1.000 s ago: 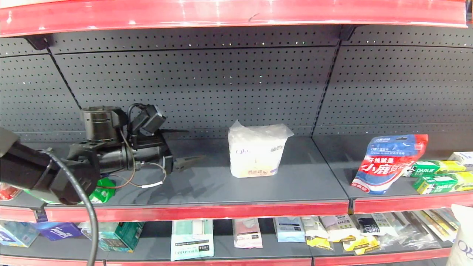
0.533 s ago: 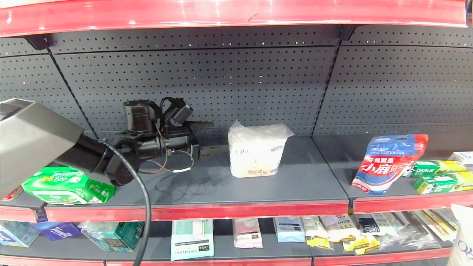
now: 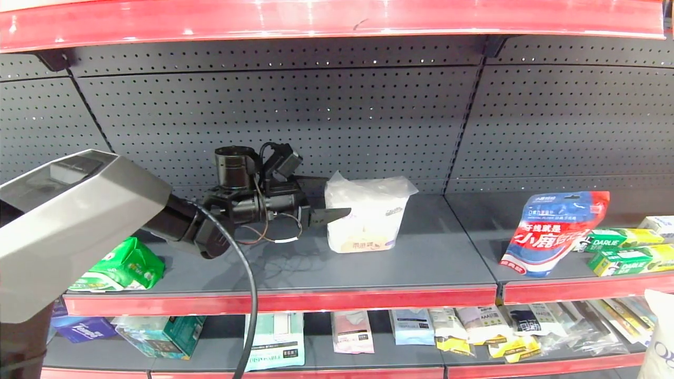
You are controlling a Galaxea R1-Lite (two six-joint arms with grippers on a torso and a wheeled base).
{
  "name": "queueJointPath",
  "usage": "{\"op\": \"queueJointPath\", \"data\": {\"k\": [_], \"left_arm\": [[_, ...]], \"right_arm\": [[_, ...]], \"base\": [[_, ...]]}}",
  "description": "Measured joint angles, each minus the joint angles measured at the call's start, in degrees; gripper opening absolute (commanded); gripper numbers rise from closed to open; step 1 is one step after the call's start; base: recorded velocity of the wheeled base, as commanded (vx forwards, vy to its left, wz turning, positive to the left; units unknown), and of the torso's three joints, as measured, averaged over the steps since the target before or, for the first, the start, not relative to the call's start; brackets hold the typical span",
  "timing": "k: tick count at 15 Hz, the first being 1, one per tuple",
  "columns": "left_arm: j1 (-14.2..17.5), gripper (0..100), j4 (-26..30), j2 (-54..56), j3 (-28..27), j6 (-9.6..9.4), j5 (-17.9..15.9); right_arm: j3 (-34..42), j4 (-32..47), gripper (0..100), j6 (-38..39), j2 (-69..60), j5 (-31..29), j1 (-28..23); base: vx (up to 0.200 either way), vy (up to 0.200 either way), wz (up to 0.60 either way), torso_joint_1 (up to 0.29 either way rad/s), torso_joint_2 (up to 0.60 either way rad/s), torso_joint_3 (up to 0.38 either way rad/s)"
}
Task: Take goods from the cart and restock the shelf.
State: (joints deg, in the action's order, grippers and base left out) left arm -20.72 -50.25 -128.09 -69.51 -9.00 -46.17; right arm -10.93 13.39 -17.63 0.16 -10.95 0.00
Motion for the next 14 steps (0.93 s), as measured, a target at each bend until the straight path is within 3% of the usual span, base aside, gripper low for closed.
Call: {"op": "queueJointPath", "data": {"k": [14], "left_arm": [[-1.43,100,-0.06,-7.17,-5.90,-0.33,1.12]], "right_arm": [[0.57,0.16,0,-0.05,-0.02,0.04,0.00]], "base": [[0.000,0.000,0.00,0.000,0.00,0.000]]}}
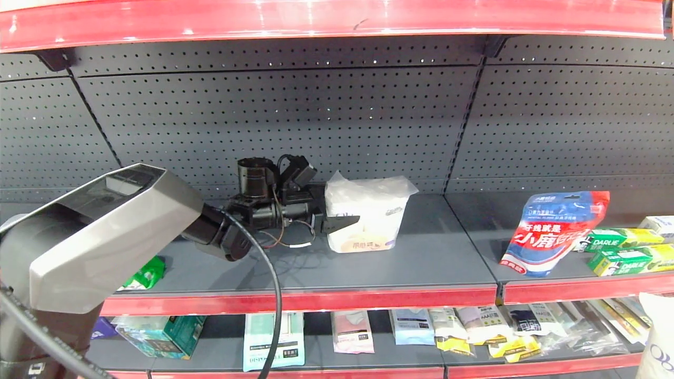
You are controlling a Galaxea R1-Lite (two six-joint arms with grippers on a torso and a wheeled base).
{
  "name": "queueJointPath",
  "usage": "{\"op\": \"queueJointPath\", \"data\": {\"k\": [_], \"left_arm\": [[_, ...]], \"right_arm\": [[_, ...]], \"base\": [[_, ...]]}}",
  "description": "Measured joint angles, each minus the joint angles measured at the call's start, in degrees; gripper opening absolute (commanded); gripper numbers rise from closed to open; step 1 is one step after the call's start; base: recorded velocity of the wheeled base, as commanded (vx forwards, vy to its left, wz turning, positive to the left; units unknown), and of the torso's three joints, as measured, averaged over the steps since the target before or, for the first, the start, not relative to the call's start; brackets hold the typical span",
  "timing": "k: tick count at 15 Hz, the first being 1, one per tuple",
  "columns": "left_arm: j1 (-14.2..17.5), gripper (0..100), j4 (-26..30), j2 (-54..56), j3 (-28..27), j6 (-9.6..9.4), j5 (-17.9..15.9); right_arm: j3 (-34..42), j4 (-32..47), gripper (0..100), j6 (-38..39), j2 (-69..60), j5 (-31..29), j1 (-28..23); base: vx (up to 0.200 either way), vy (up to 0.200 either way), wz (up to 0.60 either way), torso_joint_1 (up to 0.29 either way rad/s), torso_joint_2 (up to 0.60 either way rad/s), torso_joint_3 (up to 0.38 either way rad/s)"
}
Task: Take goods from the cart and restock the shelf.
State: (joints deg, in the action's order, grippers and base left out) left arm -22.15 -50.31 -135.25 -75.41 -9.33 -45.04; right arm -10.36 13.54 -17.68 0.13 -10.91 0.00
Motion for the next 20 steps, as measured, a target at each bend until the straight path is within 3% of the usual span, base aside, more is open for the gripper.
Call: {"op": "queueJointPath", "data": {"k": [6,17,18,20], "left_arm": [[-1.46,100,0.15,-1.84,-3.00,0.09,0.76],[-3.10,100,-0.40,-3.39,-3.39,0.11,1.39],[-3.01,0,-0.79,-3.67,-3.63,0.07,1.52],[-2.99,0,-0.79,-4.13,-4.52,0.33,2.49]], "right_arm": [[-0.29,0.05,0,-0.06,-0.02,0.00,0.00],[-1.01,-0.02,0,-0.33,-0.02,-0.01,0.00],[-1.04,0.00,0,-0.52,-0.02,-0.01,0.00],[-1.01,0.00,0,-0.90,-0.02,0.00,0.00]], "base": [[0.000,0.000,0.00,0.000,0.00,0.000],[0.000,0.000,0.00,0.000,0.00,0.000],[0.000,0.000,0.00,0.000,0.00,0.000],[0.000,0.000,0.00,0.000,0.00,0.000]]}}
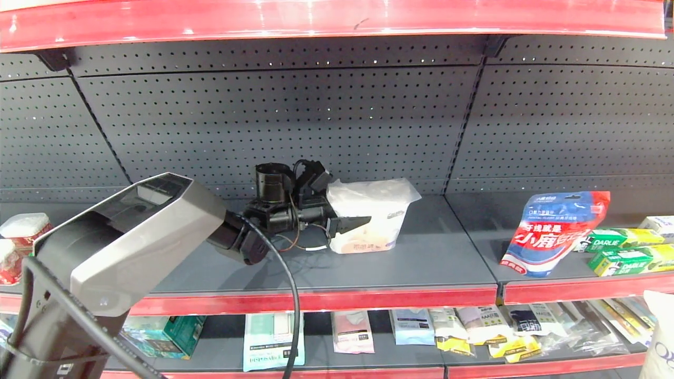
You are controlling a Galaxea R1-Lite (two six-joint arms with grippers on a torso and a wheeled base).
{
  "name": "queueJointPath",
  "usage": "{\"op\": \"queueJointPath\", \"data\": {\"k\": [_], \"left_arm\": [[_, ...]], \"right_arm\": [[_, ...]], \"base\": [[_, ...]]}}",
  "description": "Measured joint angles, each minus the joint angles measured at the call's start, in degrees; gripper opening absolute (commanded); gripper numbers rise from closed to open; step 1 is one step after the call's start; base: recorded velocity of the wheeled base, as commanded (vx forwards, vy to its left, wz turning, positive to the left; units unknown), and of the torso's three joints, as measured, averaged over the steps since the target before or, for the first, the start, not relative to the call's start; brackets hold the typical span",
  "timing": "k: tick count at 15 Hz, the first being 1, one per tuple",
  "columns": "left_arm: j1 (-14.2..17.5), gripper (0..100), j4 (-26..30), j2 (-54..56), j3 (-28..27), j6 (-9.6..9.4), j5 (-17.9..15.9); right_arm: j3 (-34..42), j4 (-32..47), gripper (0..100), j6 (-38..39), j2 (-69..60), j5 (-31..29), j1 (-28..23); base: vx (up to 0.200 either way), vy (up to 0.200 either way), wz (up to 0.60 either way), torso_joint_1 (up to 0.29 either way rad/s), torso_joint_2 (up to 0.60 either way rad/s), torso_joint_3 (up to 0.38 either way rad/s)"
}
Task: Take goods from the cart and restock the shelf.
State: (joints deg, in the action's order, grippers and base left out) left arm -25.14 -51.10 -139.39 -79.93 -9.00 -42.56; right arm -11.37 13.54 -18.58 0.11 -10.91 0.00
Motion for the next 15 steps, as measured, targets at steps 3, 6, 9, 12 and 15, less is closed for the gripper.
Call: {"op": "queueJointPath", "data": {"k": [3,6,9,12,15], "left_arm": [[0.02,0,-0.38,-0.72,-0.83,0.05,0.38],[0.11,0,-0.38,-0.77,-1.01,0.05,-0.09],[0.48,0,0.09,0.99,0.20,0.18,-1.40],[2.34,0,-0.29,4.44,6.01,0.13,-2.73],[3.93,0,-2.44,8.08,13.43,-0.13,-4.16]], "right_arm": [[0.11,-0.02,0,-0.09,0.00,0.00,0.00],[0.30,-0.02,0,-0.11,0.00,0.00,0.00],[0.61,-0.06,0,-0.11,0.00,0.00,0.00],[0.88,-0.02,0,-0.13,0.00,0.00,0.00],[0.96,-0.02,0,-0.11,0.00,0.00,0.00]], "base": [[0.000,0.000,0.00,0.000,0.00,0.000],[0.000,0.000,0.00,0.000,0.00,0.000],[0.000,0.000,0.00,0.000,0.00,0.000],[0.000,0.000,0.00,0.000,0.00,0.000],[0.000,0.000,0.00,0.000,0.00,0.000]]}}
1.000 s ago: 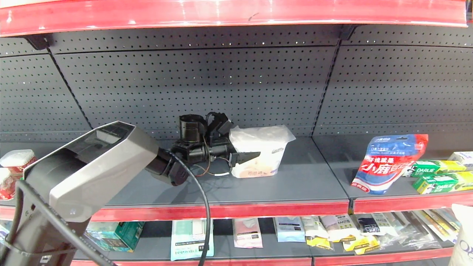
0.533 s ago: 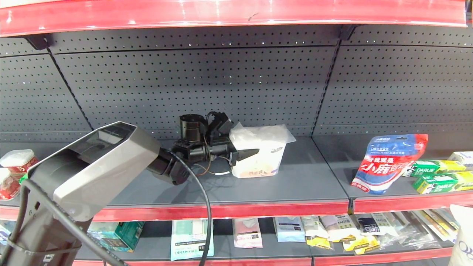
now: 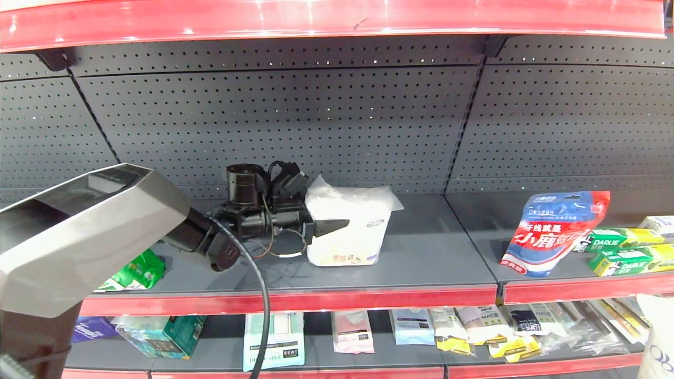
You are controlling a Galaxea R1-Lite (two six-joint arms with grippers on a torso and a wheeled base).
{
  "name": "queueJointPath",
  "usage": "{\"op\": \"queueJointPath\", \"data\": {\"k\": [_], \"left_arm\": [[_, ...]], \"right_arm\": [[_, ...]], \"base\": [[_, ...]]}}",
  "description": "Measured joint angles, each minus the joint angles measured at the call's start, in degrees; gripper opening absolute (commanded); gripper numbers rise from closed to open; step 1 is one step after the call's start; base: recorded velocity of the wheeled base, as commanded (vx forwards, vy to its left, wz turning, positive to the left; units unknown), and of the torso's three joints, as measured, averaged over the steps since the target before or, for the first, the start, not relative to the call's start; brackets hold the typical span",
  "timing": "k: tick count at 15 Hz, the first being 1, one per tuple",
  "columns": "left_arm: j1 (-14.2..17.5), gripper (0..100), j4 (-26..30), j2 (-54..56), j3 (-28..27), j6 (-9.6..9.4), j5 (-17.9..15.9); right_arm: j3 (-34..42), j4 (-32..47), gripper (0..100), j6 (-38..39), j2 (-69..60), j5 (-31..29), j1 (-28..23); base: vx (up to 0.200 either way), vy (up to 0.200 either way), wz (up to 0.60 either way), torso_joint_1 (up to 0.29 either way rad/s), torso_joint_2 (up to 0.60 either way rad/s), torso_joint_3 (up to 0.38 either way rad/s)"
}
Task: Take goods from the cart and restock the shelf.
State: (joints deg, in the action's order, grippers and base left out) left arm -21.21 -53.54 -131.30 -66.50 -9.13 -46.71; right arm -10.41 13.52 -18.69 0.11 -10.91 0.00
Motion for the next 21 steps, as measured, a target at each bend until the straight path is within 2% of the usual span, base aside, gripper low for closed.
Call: {"op": "queueJointPath", "data": {"k": [6,7,14,21], "left_arm": [[2.22,0,-14.25,3.69,15.95,0.29,-2.79],[2.45,0,-15.04,3.90,17.38,0.32,-2.90],[4.24,0,-17.83,4.21,21.44,0.32,-6.55],[4.44,0,-18.77,4.29,21.88,0.18,-6.79]], "right_arm": [[0.20,0.02,0,-0.02,0.00,0.00,0.00],[0.20,0.02,0,-0.02,0.00,0.00,0.00],[0.11,0.02,0,-0.02,0.07,0.00,-0.10],[0.22,0.00,0,0.00,0.07,0.00,-0.07]], "base": [[0.000,0.000,0.00,0.000,0.00,0.000],[0.000,0.000,0.00,0.000,0.00,0.000],[0.000,0.000,0.00,0.000,0.00,0.000],[0.000,0.000,0.00,0.000,0.00,0.000]]}}
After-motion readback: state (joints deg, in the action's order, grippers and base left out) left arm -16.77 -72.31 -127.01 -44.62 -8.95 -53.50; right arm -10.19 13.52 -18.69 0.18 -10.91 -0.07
